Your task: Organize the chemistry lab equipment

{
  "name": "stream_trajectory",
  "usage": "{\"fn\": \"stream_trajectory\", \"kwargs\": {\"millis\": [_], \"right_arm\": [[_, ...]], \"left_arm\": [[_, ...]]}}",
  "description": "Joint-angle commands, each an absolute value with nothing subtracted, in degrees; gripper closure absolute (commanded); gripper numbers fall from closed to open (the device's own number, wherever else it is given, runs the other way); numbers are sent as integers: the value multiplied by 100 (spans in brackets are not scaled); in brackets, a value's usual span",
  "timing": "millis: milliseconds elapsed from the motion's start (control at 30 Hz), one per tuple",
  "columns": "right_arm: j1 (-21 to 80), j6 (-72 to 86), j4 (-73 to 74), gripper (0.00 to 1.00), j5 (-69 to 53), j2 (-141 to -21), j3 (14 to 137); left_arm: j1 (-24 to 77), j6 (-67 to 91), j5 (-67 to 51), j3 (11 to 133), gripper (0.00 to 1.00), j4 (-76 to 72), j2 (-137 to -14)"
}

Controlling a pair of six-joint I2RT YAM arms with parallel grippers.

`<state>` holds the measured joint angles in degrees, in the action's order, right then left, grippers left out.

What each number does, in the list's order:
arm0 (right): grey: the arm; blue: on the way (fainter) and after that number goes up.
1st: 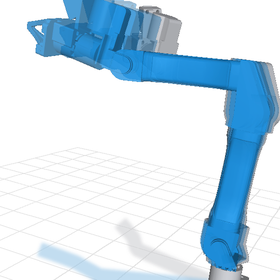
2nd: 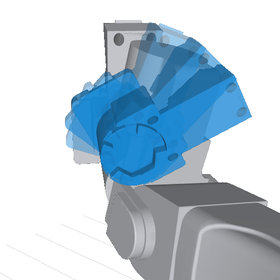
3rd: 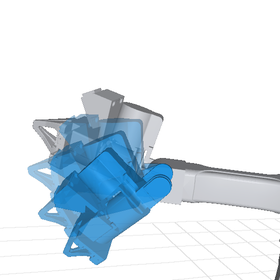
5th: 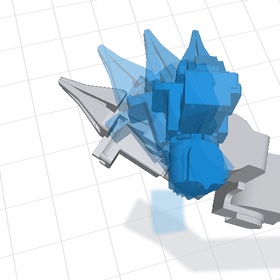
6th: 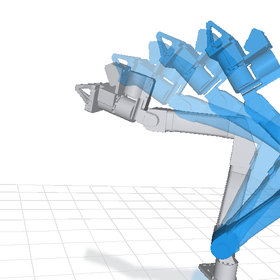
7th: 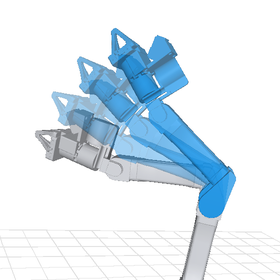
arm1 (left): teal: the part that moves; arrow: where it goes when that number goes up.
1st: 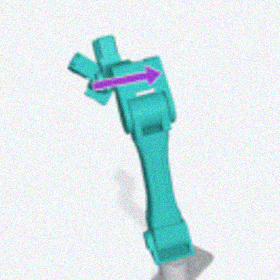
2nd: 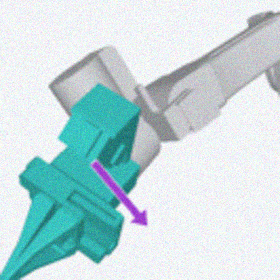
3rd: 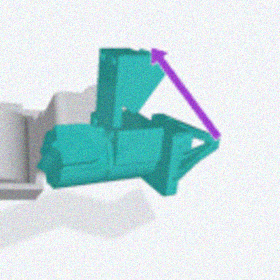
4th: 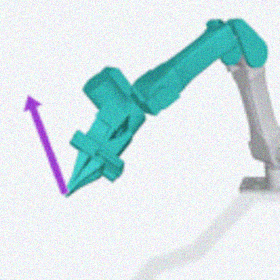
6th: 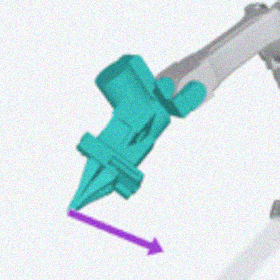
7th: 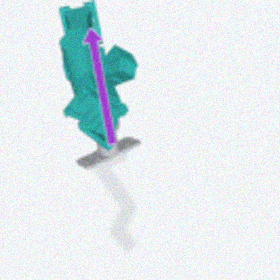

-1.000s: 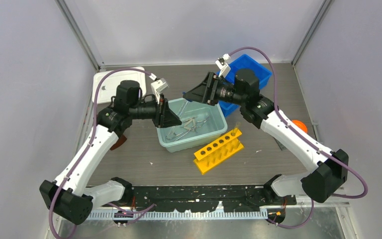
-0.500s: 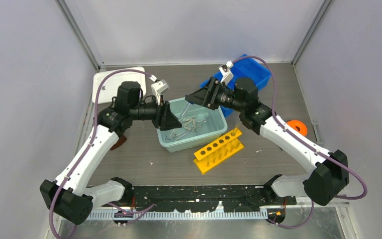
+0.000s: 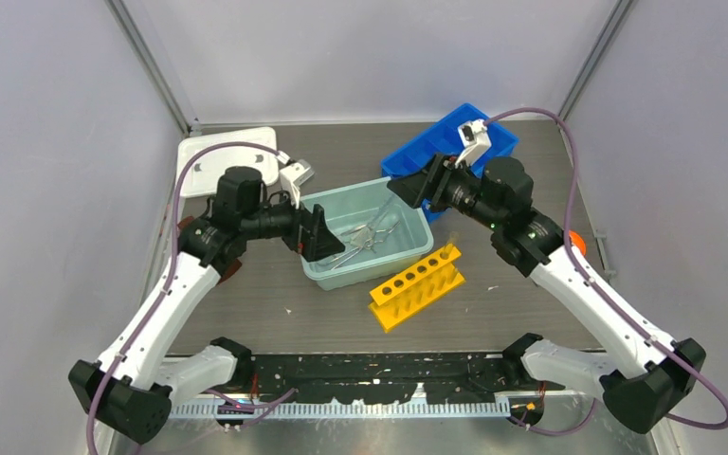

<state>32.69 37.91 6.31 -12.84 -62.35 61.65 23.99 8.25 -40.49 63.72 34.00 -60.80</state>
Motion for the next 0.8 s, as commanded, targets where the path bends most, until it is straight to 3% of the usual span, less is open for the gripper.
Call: {"fn": "stream_trajectory", "kwargs": {"millis": [0,400,767], "right_arm": [[3268,2752,1293,52,-868,-5836,6504],[3269,886,2992,53,-383,-5132,6890],[3271,226,3191,54,-900,-4396,6393]], "left_arm": [[2408,677,-3090,6044,0,3281,-5617],[2408,600,-2087,5742,0,3169,-5011],[2408,606,-2091,5703,0,3146,-5016]]}}
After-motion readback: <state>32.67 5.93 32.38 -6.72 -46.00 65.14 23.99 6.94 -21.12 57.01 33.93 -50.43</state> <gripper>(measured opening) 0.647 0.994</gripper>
